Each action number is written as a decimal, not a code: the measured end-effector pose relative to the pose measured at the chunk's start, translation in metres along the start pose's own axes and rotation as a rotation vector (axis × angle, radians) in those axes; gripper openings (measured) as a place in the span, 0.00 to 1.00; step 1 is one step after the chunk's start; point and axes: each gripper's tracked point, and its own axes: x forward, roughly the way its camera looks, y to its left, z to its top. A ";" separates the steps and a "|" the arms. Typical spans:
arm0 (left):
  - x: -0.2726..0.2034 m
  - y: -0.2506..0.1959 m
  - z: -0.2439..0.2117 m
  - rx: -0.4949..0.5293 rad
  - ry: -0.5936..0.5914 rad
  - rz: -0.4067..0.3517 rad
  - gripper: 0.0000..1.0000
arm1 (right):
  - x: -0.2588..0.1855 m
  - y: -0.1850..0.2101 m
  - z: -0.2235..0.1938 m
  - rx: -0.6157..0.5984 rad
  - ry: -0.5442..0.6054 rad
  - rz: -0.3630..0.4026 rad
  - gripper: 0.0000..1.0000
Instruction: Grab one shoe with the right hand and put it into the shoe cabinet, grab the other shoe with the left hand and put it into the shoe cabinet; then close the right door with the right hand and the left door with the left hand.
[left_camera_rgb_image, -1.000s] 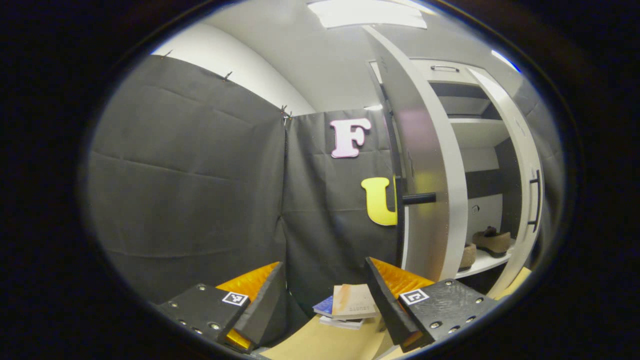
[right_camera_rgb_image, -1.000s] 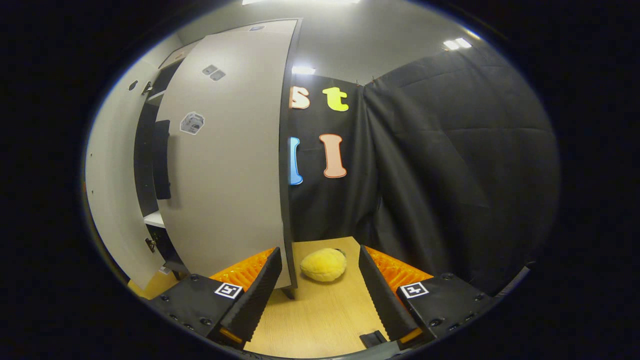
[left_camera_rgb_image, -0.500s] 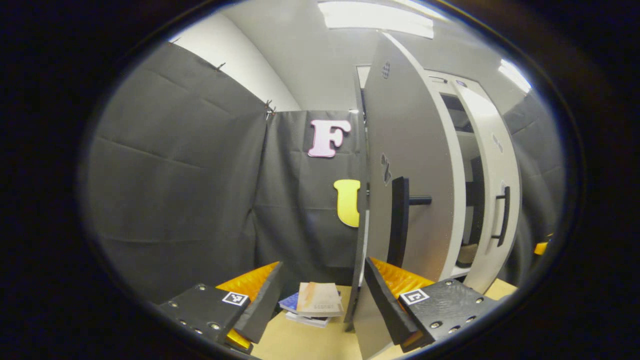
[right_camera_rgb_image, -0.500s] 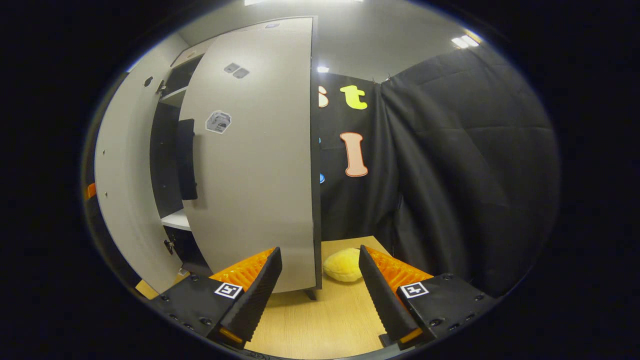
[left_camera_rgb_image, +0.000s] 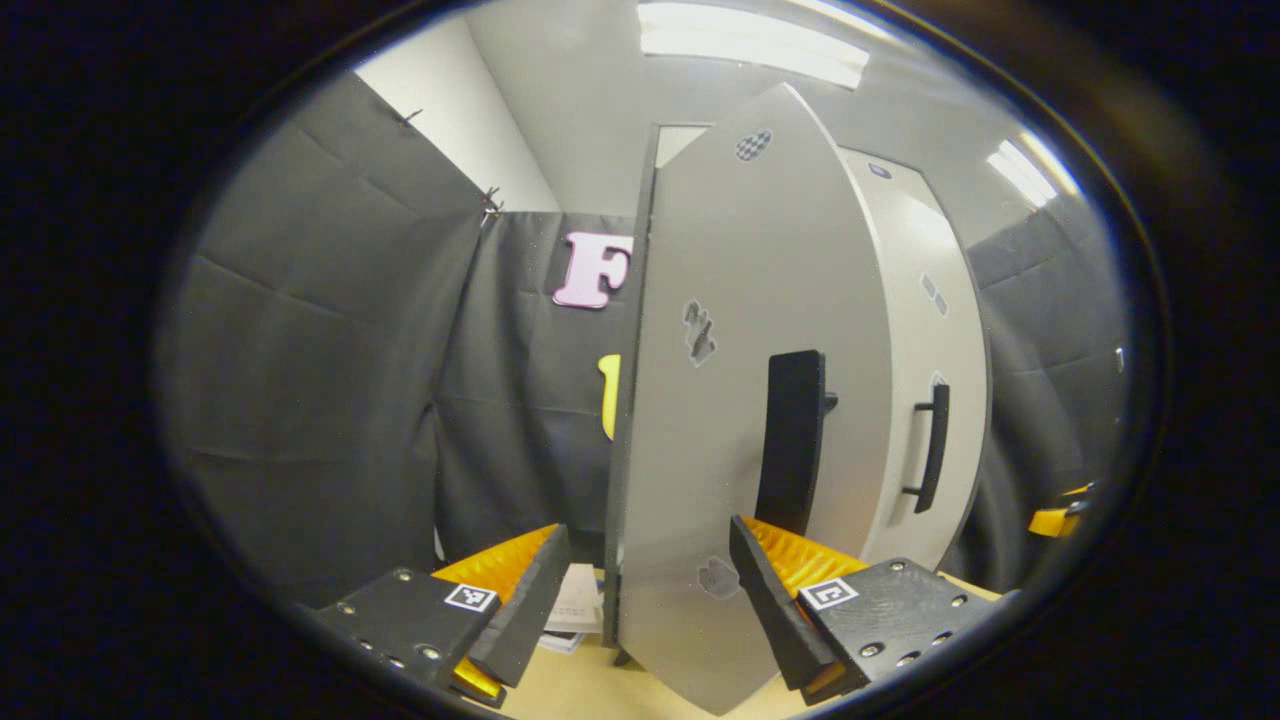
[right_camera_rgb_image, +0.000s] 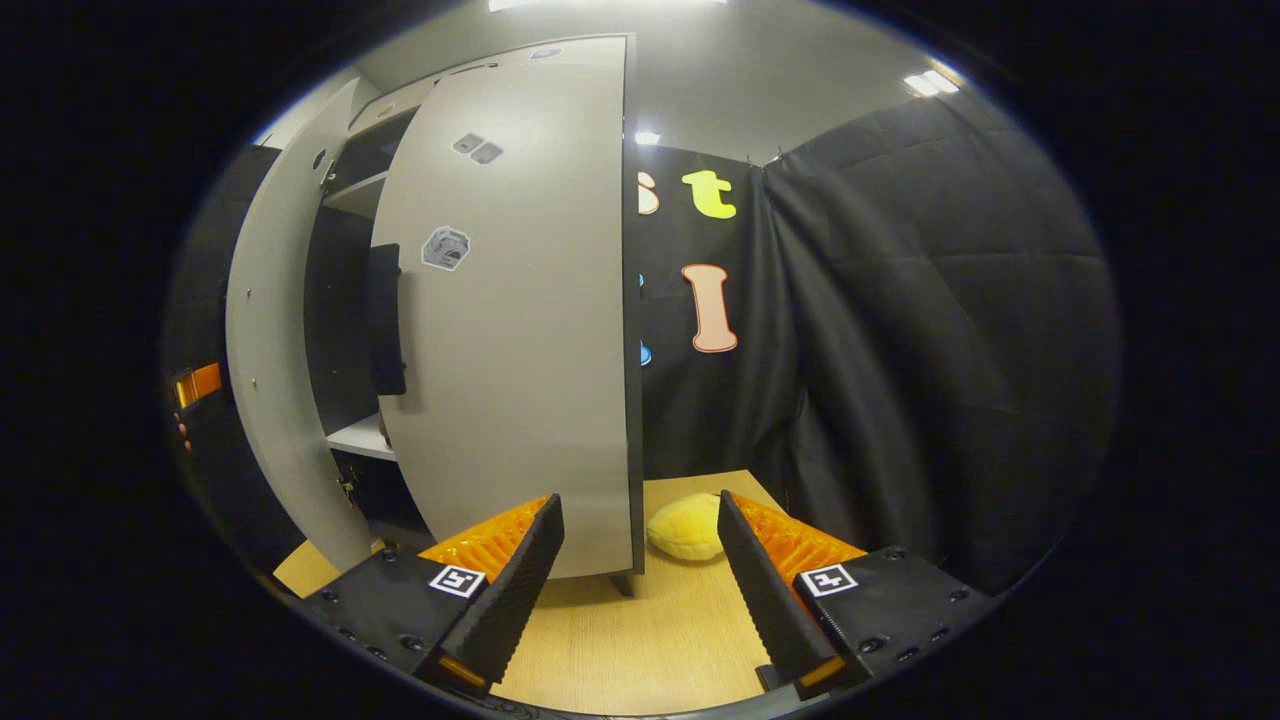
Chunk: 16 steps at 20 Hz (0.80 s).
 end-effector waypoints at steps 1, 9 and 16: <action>0.008 -0.011 -0.004 -0.012 0.003 -0.008 1.00 | 0.000 -0.002 -0.002 0.006 0.004 -0.001 0.98; 0.037 -0.056 -0.026 0.057 0.011 -0.011 0.99 | -0.003 -0.004 -0.009 0.018 0.002 0.017 0.99; 0.018 -0.044 -0.032 0.063 0.025 0.020 1.00 | -0.017 0.004 0.004 0.026 -0.051 0.070 0.97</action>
